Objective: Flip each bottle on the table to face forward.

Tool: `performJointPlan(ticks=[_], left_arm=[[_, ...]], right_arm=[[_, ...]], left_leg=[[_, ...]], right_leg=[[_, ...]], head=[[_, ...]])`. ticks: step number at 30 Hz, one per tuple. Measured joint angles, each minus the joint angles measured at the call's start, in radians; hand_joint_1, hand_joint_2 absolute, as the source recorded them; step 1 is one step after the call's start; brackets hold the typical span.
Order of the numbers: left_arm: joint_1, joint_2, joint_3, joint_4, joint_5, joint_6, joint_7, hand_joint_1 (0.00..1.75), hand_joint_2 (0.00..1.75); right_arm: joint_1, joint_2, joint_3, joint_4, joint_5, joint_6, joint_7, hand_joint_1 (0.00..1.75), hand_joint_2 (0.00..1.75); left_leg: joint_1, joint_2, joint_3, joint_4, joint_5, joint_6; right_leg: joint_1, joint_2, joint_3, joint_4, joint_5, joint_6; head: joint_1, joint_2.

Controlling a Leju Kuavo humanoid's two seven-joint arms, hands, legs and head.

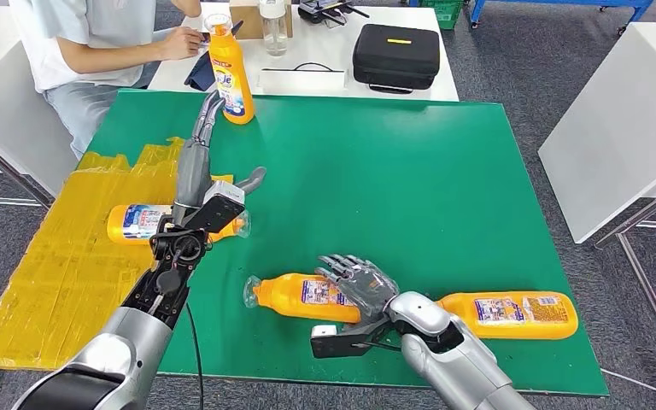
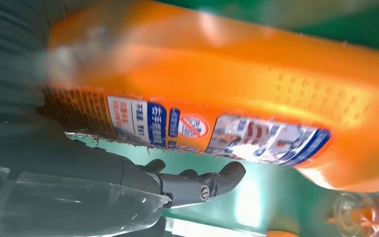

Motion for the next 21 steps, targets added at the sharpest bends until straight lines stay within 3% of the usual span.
performJointPlan(ticks=[1,2,3,21], left_arm=[[0.005,0.000,-0.003,-0.008,0.003,-0.002,0.000,0.00,1.75],[0.009,0.000,-0.006,-0.016,0.006,-0.003,0.000,0.00,1.75],[0.014,0.000,-0.009,-0.024,0.009,-0.004,0.001,0.00,1.75],[0.073,0.001,-0.059,-0.103,0.057,-0.006,-0.010,0.00,1.75]], right_arm=[[-0.003,0.005,0.000,0.012,0.004,-0.012,0.011,1.54,1.75],[-0.005,0.010,-0.001,0.022,0.007,-0.026,0.023,1.70,1.75],[-0.005,0.015,-0.004,0.030,0.008,-0.040,0.034,1.75,1.75],[0.015,0.039,-0.094,0.114,0.060,-0.055,0.122,1.75,1.75]], left_leg=[[0.000,0.000,0.001,0.000,0.000,0.000],[0.000,0.000,0.001,0.000,0.000,0.000],[0.000,0.000,0.002,0.000,0.000,0.000],[-0.001,-0.001,0.015,0.000,-0.006,0.001]], right_leg=[[0.000,0.000,0.000,0.000,0.000,0.000],[0.000,0.000,0.001,0.000,0.000,0.000],[0.000,0.000,0.001,0.000,-0.001,-0.001],[-0.001,-0.001,0.011,-0.001,-0.006,0.002]], head=[[0.000,0.000],[0.000,0.000],[0.000,0.000],[0.000,0.000]])
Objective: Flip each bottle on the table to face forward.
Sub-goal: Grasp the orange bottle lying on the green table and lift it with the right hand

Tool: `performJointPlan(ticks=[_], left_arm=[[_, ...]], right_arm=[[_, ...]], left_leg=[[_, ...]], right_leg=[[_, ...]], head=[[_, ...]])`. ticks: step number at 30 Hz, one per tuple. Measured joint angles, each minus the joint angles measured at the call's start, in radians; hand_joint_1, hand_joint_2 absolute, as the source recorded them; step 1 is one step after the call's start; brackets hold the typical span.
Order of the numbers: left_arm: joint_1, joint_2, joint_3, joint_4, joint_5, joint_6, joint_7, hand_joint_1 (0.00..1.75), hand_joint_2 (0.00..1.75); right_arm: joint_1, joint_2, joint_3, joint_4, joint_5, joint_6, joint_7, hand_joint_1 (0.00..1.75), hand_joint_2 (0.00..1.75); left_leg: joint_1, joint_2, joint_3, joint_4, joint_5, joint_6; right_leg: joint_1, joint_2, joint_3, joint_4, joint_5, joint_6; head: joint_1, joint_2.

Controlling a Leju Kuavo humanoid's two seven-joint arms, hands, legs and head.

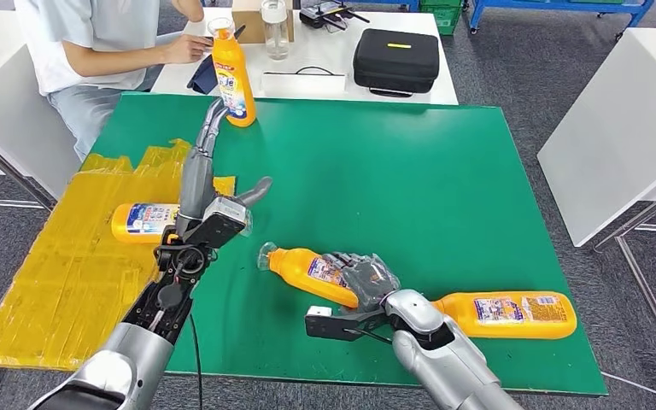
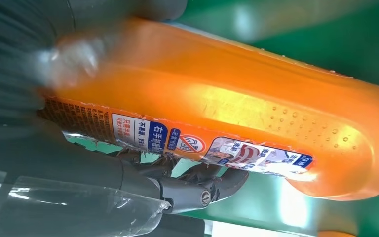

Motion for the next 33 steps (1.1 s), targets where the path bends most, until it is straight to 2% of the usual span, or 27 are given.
performJointPlan(ticks=[4,10,17,25,29,31,33], left_arm=[[0.011,0.000,-0.007,-0.010,0.013,-0.003,-0.003,0.00,1.75],[0.044,0.000,-0.009,-0.059,0.038,-0.019,-0.001,0.00,1.75],[0.117,0.003,-0.047,-0.233,0.111,-0.068,0.069,0.00,1.75],[0.152,0.011,-0.089,-0.341,0.141,-0.090,0.093,0.00,1.75],[0.152,0.016,-0.106,-0.352,0.211,-0.167,0.148,0.00,1.75],[0.147,0.019,-0.115,-0.346,0.274,-0.246,0.195,0.00,1.75],[0.136,0.025,-0.122,-0.325,0.362,-0.362,0.237,0.00,1.75]], right_arm=[[0.007,0.001,-0.020,0.007,0.009,-0.014,0.007,1.75,1.75],[0.032,0.016,-0.096,-0.015,-0.044,-0.113,0.012,1.75,1.75],[0.096,0.044,-0.263,-0.119,-0.243,-0.330,-0.093,1.75,1.75],[0.126,0.054,-0.356,-0.180,-0.298,-0.375,-0.146,1.75,1.75],[0.139,0.067,-0.390,-0.202,-0.376,-0.447,-0.217,1.75,1.75],[0.145,0.076,-0.410,-0.224,-0.432,-0.480,-0.261,1.75,1.75],[0.149,0.085,-0.425,-0.245,-0.489,-0.499,-0.308,1.75,1.75]], left_leg=[[0.000,-0.003,0.011,0.000,-0.006,0.003],[0.000,-0.004,0.011,0.000,-0.002,0.002],[0.000,-0.004,0.003,0.000,-0.002,0.003],[0.000,-0.004,-0.002,0.000,-0.004,0.002],[0.000,-0.004,-0.003,0.000,-0.004,0.002],[0.000,-0.004,-0.003,0.000,-0.004,0.002],[0.000,-0.004,-0.003,0.000,-0.004,0.002]], right_leg=[[0.000,-0.003,0.005,0.000,-0.006,0.000],[0.000,-0.003,0.016,0.000,-0.004,-0.001],[0.000,-0.003,0.009,0.000,-0.002,0.001],[0.000,-0.002,0.004,0.000,-0.003,0.000],[0.000,-0.003,0.003,0.000,-0.003,0.001],[0.000,-0.003,0.003,0.000,-0.003,0.001],[0.000,-0.002,0.003,0.000,-0.003,0.001]], head=[[0.000,0.000],[0.000,0.000],[0.000,0.000],[0.000,0.000],[0.000,0.000],[0.000,0.000],[0.000,0.000]])
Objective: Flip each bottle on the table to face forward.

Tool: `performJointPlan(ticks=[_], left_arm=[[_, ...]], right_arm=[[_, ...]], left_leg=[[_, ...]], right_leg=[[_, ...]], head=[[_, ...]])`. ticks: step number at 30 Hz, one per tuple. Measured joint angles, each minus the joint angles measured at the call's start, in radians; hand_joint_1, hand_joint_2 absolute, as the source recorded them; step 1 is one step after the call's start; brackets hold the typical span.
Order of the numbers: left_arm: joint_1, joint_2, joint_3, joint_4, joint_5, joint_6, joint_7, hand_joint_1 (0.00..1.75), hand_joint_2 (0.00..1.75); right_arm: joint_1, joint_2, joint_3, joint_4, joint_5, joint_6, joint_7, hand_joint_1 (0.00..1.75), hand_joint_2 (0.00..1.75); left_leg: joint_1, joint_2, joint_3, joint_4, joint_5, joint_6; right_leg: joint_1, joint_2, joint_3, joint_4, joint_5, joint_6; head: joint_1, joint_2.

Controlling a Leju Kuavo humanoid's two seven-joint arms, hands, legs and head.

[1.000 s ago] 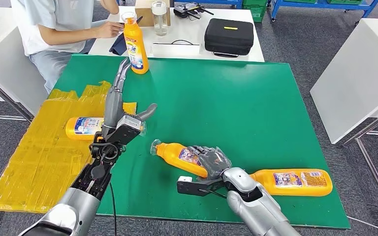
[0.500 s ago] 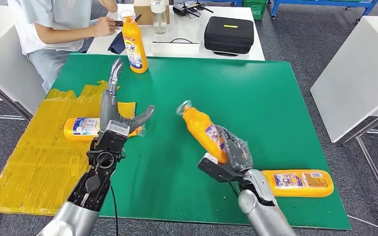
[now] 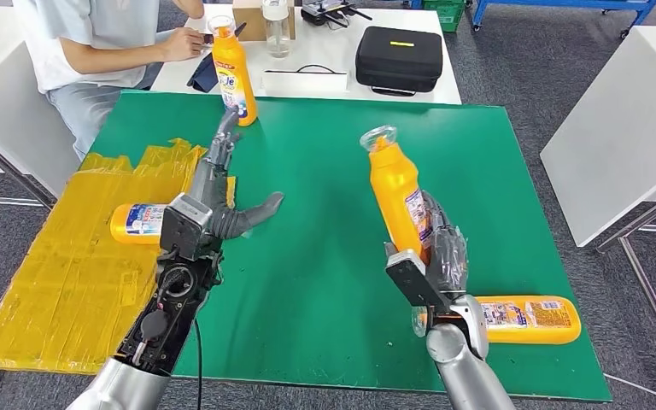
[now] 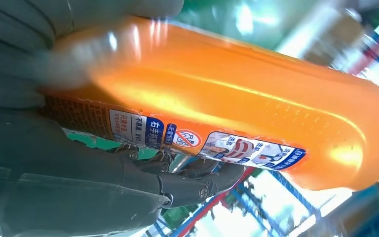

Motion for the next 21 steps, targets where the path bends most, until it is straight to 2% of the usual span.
performJointPlan(ticks=[3,9,12,21], left_arm=[[-0.015,0.007,-0.007,0.041,0.086,-0.117,0.027,0.00,1.75],[-0.053,0.012,-0.024,0.123,0.168,-0.243,0.050,0.00,1.75],[-0.068,0.011,-0.039,0.156,0.177,-0.263,0.056,0.00,1.75],[-0.095,0.010,-0.060,0.207,0.188,-0.278,0.066,0.00,1.75]], right_arm=[[0.002,0.011,-0.011,-0.019,-0.048,-0.009,-0.048,1.75,1.75],[0.015,0.034,-0.010,-0.042,-0.155,0.000,-0.191,1.75,1.75],[0.024,0.049,0.000,-0.048,-0.194,0.008,-0.235,1.75,1.75],[0.027,0.068,0.024,-0.047,-0.220,0.043,-0.253,1.75,1.75]], left_leg=[[0.000,0.000,0.000,0.000,0.000,0.000],[0.000,0.001,0.000,0.000,0.000,0.000],[0.000,0.001,-0.001,0.000,0.000,0.000],[0.000,0.001,-0.002,0.000,0.000,0.000]], right_leg=[[0.000,0.000,0.000,0.000,0.000,0.000],[0.000,0.000,-0.001,0.000,0.000,0.000],[0.000,0.001,-0.001,0.000,0.000,0.000],[0.000,0.000,-0.002,0.000,0.000,0.000]], head=[[0.000,0.000],[0.000,0.000],[0.000,0.000],[0.000,0.000]])
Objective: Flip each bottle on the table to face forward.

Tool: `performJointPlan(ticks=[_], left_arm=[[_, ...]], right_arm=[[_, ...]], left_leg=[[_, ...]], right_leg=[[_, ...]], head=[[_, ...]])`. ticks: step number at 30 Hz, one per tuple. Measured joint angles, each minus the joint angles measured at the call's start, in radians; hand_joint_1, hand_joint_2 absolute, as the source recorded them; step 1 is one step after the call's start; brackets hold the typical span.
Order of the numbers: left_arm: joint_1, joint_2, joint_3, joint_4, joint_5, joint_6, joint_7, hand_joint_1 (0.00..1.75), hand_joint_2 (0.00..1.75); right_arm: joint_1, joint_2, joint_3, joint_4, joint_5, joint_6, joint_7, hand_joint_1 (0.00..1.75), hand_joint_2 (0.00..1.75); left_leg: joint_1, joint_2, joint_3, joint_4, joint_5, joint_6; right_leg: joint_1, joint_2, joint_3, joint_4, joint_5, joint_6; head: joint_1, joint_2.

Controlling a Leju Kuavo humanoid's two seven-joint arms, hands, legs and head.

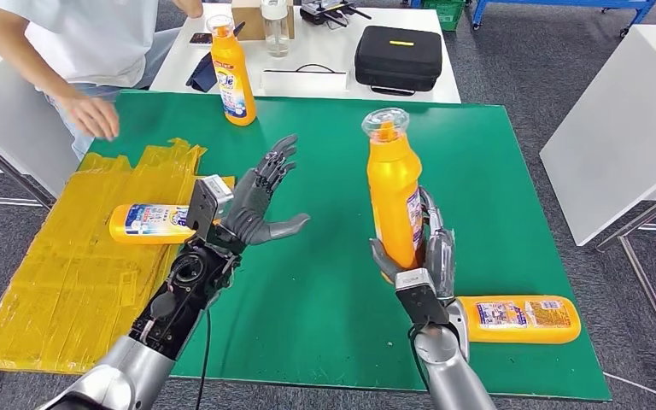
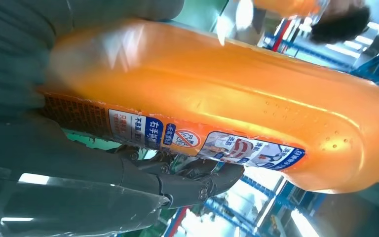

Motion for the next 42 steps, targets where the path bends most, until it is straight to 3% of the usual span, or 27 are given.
performJointPlan(ticks=[10,40,41,42], left_arm=[[-0.014,-0.010,-0.035,0.039,0.058,-0.042,0.021,0.00,1.75],[-0.066,-0.042,-0.069,0.142,0.187,-0.135,0.048,0.00,1.75],[-0.070,-0.042,-0.072,0.151,0.192,-0.139,0.047,0.05,1.75],[-0.073,-0.042,-0.075,0.160,0.194,-0.141,0.044,0.44,1.75]], right_arm=[[-0.048,0.045,0.089,0.105,0.029,0.028,0.001,1.75,1.75],[-0.071,0.076,0.201,0.244,0.166,-0.018,0.036,1.75,1.75],[-0.076,0.080,0.205,0.259,0.164,-0.024,0.030,1.75,1.75],[-0.081,0.082,0.209,0.270,0.162,-0.031,0.024,1.75,1.75]], left_leg=[[0.000,0.000,0.000,0.000,0.000,0.000],[0.000,0.000,-0.001,0.000,0.000,0.000],[0.000,0.000,-0.001,0.000,0.000,0.000],[0.000,0.000,-0.001,0.000,0.000,0.000]], right_leg=[[0.000,0.000,-0.001,0.000,0.000,0.000],[0.000,0.000,-0.002,0.000,0.000,0.000],[0.000,0.000,-0.002,0.000,0.000,0.000],[0.000,0.000,-0.002,0.000,0.000,0.000]], head=[[0.000,0.000],[0.000,0.000],[0.000,0.000],[0.000,0.000]])
